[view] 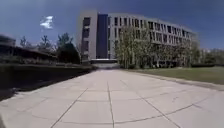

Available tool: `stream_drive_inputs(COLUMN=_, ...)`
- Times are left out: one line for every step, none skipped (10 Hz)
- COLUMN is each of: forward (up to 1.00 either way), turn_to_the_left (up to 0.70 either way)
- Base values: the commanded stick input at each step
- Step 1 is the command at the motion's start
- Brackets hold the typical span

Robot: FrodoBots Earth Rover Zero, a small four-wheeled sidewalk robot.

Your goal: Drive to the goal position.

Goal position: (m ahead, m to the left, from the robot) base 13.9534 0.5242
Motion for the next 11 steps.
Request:
stream_drive_inputs(forward=1.00, turn_to_the_left=0.00)
stream_drive_inputs(forward=1.00, turn_to_the_left=0.00)
stream_drive_inputs(forward=1.00, turn_to_the_left=0.00)
stream_drive_inputs(forward=1.00, turn_to_the_left=0.00)
stream_drive_inputs(forward=1.00, turn_to_the_left=0.00)
stream_drive_inputs(forward=1.00, turn_to_the_left=0.00)
stream_drive_inputs(forward=1.00, turn_to_the_left=0.00)
stream_drive_inputs(forward=1.00, turn_to_the_left=0.00)
stream_drive_inputs(forward=1.00, turn_to_the_left=0.00)
stream_drive_inputs(forward=1.00, turn_to_the_left=0.00)
stream_drive_inputs(forward=1.00, turn_to_the_left=0.00)
